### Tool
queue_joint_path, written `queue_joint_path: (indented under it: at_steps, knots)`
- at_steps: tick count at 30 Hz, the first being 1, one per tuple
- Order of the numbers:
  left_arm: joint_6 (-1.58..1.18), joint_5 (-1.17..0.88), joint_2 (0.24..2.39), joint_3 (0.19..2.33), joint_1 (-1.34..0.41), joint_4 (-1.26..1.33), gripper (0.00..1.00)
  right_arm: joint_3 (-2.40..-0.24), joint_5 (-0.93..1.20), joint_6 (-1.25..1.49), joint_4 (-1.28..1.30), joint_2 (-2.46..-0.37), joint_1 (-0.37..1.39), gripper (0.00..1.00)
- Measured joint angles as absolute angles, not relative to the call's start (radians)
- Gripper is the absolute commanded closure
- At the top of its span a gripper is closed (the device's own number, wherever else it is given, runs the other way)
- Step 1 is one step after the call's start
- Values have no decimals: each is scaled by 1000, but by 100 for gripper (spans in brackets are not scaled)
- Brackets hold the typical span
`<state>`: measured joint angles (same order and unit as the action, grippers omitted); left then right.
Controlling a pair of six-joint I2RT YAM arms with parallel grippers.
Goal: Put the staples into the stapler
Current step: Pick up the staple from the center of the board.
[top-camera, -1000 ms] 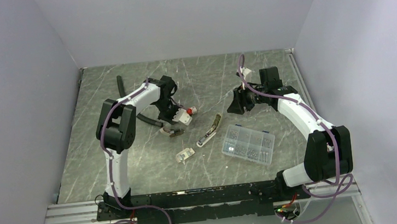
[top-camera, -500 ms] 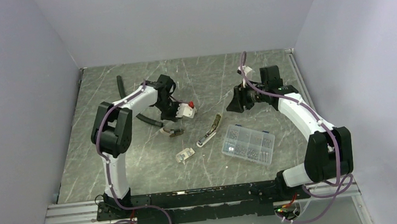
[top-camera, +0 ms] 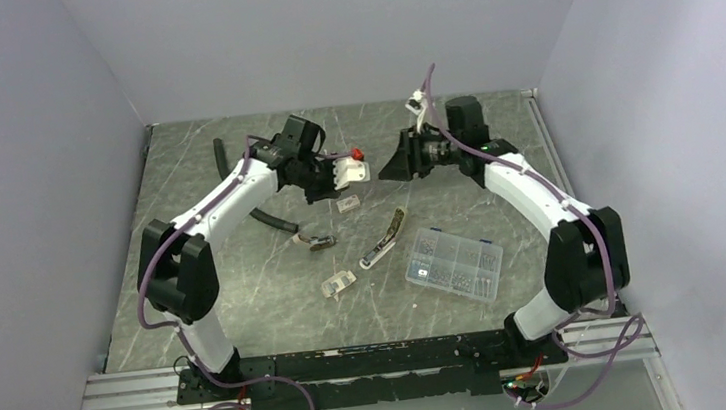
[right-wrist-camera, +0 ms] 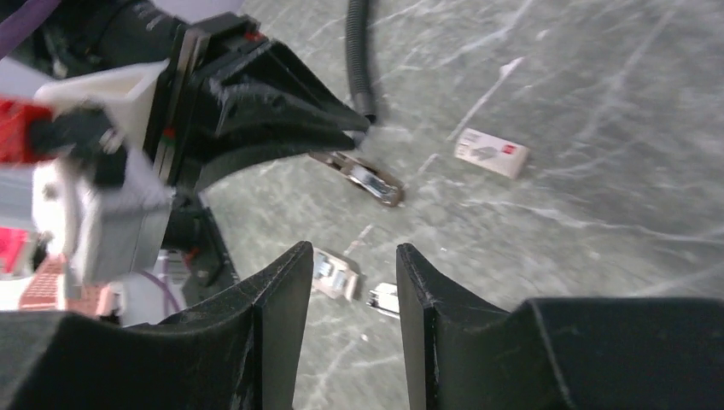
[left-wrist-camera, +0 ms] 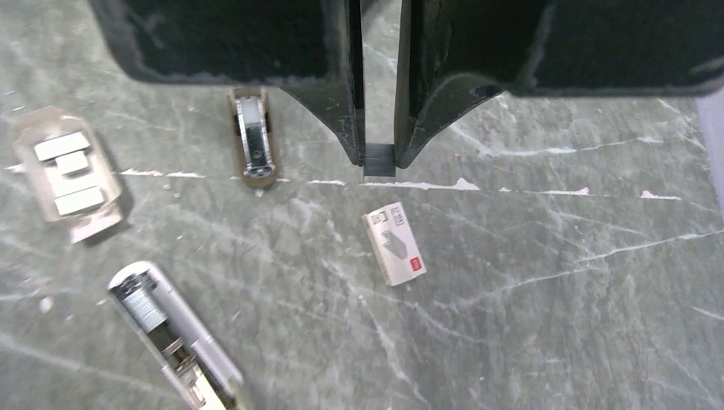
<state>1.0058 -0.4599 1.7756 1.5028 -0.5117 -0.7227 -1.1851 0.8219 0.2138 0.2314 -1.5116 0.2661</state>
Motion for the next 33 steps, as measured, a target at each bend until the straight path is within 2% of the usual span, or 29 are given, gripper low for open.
queue_joint_path:
  at_steps: [5, 14, 33]
  knots:
    - [875, -444, 1744, 1504, -559, -722, 83, -1194, 831, 358, 145, -1602, 347, 58]
    - [717, -392, 1731, 1519, -594, -714, 83, -1194, 899, 519, 33, -1723, 366, 60]
    - [630, -335, 1724, 1521, -617, -710, 83, -1166, 926, 538, -22, -1742, 386, 65]
